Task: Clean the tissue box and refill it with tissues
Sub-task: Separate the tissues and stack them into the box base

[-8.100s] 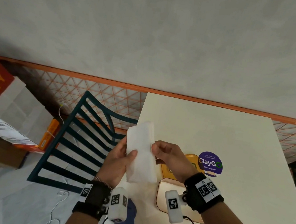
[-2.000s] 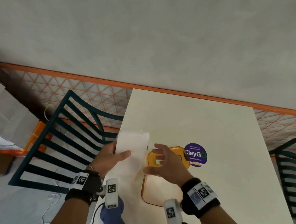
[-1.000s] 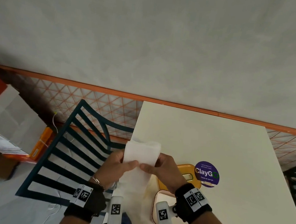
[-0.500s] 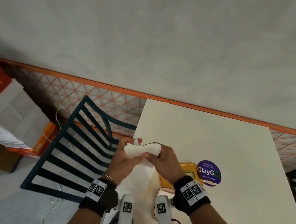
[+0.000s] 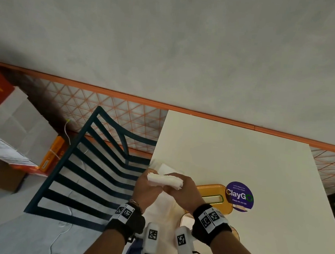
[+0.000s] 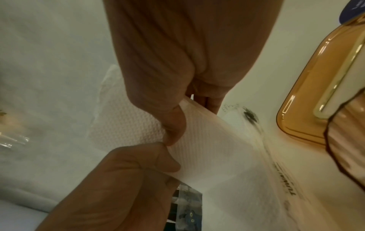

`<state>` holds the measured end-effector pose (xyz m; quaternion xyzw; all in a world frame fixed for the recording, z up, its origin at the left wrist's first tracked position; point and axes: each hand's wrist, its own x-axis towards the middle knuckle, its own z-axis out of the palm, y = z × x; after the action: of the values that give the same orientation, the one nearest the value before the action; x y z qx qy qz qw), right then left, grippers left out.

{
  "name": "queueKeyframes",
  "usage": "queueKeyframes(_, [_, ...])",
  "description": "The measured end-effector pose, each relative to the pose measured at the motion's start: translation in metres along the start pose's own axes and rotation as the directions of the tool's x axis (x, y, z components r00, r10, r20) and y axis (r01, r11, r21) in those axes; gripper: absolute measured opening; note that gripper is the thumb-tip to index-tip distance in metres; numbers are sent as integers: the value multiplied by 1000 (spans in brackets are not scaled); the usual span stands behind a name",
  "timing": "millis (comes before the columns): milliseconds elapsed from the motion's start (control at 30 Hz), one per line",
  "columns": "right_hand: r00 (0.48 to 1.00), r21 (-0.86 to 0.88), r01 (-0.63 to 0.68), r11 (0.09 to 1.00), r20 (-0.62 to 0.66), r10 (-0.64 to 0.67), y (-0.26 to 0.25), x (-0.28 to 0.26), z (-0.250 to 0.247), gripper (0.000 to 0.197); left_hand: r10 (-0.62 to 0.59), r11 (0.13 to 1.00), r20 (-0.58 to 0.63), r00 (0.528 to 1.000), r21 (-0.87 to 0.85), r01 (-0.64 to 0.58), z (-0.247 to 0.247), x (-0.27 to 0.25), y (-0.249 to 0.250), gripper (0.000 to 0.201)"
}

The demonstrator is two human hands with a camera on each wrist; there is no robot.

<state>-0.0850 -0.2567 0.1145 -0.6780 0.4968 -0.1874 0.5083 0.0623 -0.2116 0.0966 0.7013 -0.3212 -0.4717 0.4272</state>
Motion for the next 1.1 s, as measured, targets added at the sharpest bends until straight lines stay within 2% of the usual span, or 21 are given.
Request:
queueKeyframes(133, [999, 59, -28, 998, -17, 29, -5, 0, -6, 18, -2, 999, 35, 999, -39, 3, -1, 1, 4, 40])
queueKeyframes(200, [996, 161, -79, 984, -36, 86, -11, -3, -14, 20, -32, 994, 77, 997, -105, 40, -5, 1, 6, 53])
queueKeyframes(233, [992, 266, -104, 958, -36, 118, -14, -5, -18, 20, -59, 991, 93, 994, -111, 69, -7, 1, 7, 61])
queueKeyframes(267, [989, 391, -126, 912, -28, 148, -17, -9, -23, 21, -80, 989, 108, 991, -115, 93, -9, 0, 8, 66])
queueKeyframes(333, [983, 631, -144, 762, 1, 185, -20, -20, -35, 24, -119, 968, 161, 980, -201, 150, -10, -3, 5, 69])
queueKeyframes(433, [977, 830, -167, 533, 67, 202, -17, -39, -52, 33, -192, 814, 346, 919, -467, 346, 3, -16, -1, 57])
queueKeyframes(500, [971, 842, -178, 509, 66, 230, -8, -54, -60, 35, -203, 769, 414, 887, -494, 407, 18, -28, -3, 48])
queueKeyframes(600, [958, 760, -177, 626, -14, 287, 11, -77, -75, 36, -211, 853, 399, 893, -371, 367, 36, -42, -6, 49])
queueKeyframes(700, [914, 650, -236, 722, -105, 392, 32, -99, -94, 26, -199, 954, 366, 909, -141, 265, 40, -46, -7, 38])
queueKeyframes(767, [894, 500, -296, 814, -154, 420, 51, -114, -103, 18, -182, 980, 364, 913, -11, 200, 43, -48, -7, 32])
queueKeyframes(833, [892, 294, -377, 879, -140, 429, 67, -124, -105, 16, -140, 989, 356, 924, 88, 116, 49, -51, -5, 31])
queueKeyframes(933, [867, 89, -477, 874, -112, 485, 83, -136, -101, 5, -168, 968, 323, 931, 234, 93, 59, -59, -6, 38])
queueKeyframes(1000, [848, -29, -519, 854, -144, 510, 91, -141, -98, 10, -206, 939, 305, 930, 329, 100, 64, -67, -12, 45])
queueKeyframes(1100, [834, -200, -551, 810, -161, 528, 100, -148, -93, 14, -198, 900, 261, 945, 429, 70, 71, -78, -22, 55])
